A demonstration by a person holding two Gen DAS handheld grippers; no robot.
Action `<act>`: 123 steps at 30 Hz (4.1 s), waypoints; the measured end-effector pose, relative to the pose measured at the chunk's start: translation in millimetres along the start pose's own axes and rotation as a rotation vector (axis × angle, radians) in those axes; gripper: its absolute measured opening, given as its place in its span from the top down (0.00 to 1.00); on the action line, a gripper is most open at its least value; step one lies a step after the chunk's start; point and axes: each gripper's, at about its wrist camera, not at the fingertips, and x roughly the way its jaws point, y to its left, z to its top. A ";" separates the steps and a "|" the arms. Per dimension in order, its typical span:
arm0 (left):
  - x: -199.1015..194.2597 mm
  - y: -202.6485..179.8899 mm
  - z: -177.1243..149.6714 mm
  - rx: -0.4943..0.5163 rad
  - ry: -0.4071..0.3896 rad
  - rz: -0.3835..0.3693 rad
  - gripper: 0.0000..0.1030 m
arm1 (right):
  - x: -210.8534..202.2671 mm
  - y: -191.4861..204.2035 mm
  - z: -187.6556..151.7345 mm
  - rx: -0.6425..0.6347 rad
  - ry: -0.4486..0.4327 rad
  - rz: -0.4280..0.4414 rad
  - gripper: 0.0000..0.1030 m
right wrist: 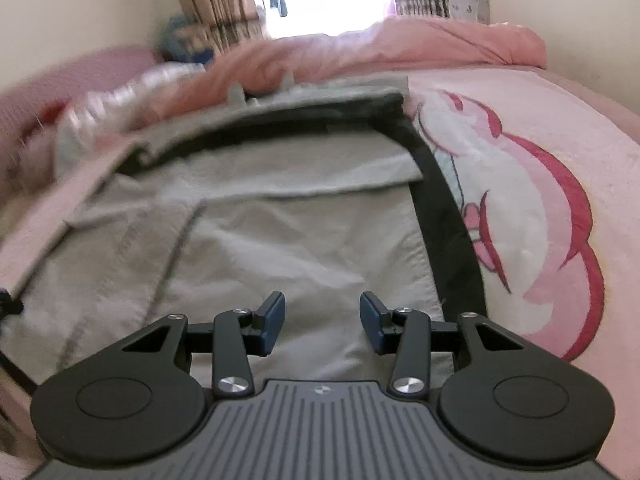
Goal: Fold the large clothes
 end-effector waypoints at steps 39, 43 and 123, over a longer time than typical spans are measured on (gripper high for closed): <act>22.6 57.7 -11.0 -0.416 0.109 -0.471 0.54 | -10.8 -81.9 -15.8 0.300 0.151 0.321 0.54; 24.7 64.8 -12.5 -0.440 0.133 -0.434 0.91 | -12.0 -87.7 -12.1 0.345 0.145 0.326 0.84; 310.1 65.5 332.6 -0.060 -0.197 -0.027 0.86 | 355.6 -80.2 285.6 -0.034 -0.005 -0.097 0.83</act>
